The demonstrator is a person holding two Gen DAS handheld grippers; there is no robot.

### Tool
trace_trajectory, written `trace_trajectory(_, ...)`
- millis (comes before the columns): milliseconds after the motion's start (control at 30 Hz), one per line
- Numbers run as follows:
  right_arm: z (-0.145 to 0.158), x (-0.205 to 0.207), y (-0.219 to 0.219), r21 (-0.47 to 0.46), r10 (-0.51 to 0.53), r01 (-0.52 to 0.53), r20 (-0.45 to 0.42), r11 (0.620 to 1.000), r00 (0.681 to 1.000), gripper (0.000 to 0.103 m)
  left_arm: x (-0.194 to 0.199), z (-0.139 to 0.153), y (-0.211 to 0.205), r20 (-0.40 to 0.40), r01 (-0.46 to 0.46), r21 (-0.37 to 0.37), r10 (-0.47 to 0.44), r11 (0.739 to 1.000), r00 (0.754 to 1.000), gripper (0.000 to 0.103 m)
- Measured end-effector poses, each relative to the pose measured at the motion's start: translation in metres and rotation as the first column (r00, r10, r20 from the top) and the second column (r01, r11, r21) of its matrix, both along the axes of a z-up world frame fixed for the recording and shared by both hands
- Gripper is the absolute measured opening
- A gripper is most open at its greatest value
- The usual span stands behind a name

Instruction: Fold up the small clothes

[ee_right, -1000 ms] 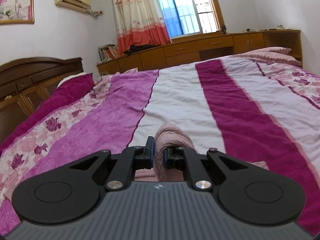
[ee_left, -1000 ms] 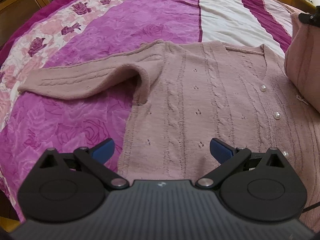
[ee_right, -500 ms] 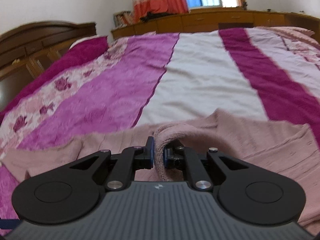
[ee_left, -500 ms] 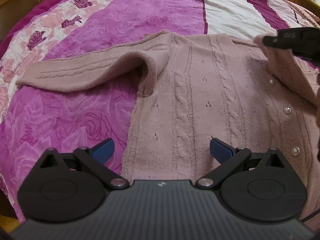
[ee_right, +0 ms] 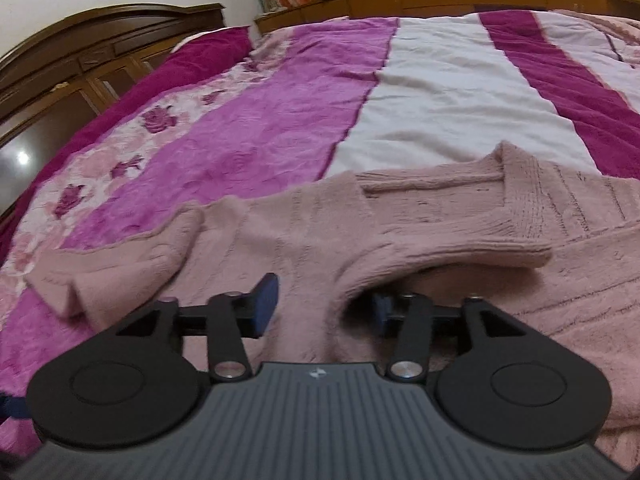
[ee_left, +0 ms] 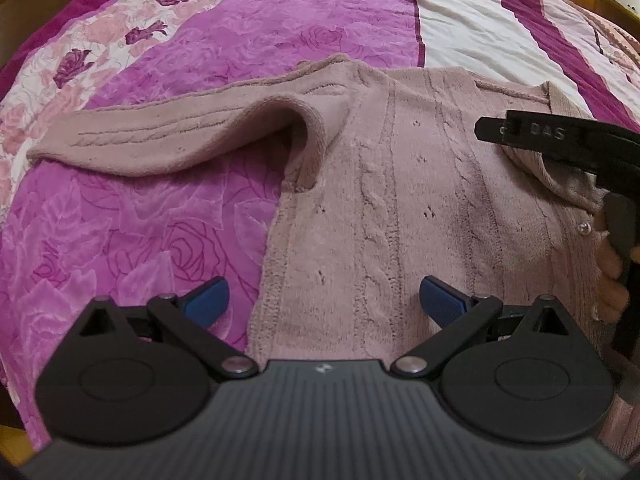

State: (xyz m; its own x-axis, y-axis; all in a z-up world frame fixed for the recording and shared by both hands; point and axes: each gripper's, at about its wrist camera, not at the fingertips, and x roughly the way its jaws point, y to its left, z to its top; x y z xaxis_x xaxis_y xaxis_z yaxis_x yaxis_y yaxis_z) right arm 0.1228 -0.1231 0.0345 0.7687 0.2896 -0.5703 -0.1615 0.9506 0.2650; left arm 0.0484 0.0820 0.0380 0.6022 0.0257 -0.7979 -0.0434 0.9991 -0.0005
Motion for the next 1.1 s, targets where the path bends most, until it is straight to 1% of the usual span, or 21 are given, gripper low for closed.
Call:
trace_trajectory(133, 0.013, -0.021, -0.009, 0.008, 0.023, -0.023, 0.003, 1.000, 1.000, 0.058, 0.001, 0.003, -0.003, 0.008, 0.006, 0.003, -0.006, 1.000, 1.000, 0.103)
trace_trajectory(267, 0.028, -0.045, -0.032, 0.012, 0.012, -0.012, 0.018, 1.000, 1.000, 0.058, 0.003, 0.009, -0.010, 0.026, 0.030, 0.011, -0.030, 0.999, 0.999, 0.103)
trace_trajectory(367, 0.038, -0.062, -0.055, -0.014, -0.034, 0.035, 0.029, 0.999, 0.999, 0.058, 0.007, 0.016, -0.019, 0.043, 0.058, 0.014, -0.059, 0.998, 0.997, 0.103)
trace_trajectory(567, 0.049, -0.085, -0.105, -0.054, -0.184, 0.185, 0.034, 0.981, 0.982, 0.060, 0.020, 0.031, -0.048, 0.095, 0.120, 0.021, -0.121, 0.993, 0.988, 0.103)
trace_trajectory(733, 0.042, -0.094, -0.140, -0.035, -0.266, 0.266, 0.018, 0.963, 0.964, 0.060, 0.035, 0.040, -0.080, 0.140, 0.177, 0.056, -0.183, 0.983, 0.973, 0.103)
trace_trajectory(833, 0.034, -0.095, -0.151, -0.032, -0.293, 0.293, -0.002, 0.956, 0.956, 0.060, 0.045, 0.041, -0.102, 0.159, 0.222, 0.077, -0.232, 0.972, 0.960, 0.103)
trace_trajectory(933, 0.027, -0.094, -0.154, -0.046, -0.310, 0.309, -0.024, 0.950, 0.950, 0.060, 0.057, 0.036, -0.123, 0.157, 0.262, 0.098, -0.275, 0.960, 0.949, 0.103)
trace_trajectory(1100, 0.018, -0.090, -0.154, -0.051, -0.318, 0.316, -0.035, 0.947, 0.947, 0.060, 0.076, 0.023, -0.155, 0.143, 0.308, 0.139, -0.327, 0.941, 0.934, 0.103)
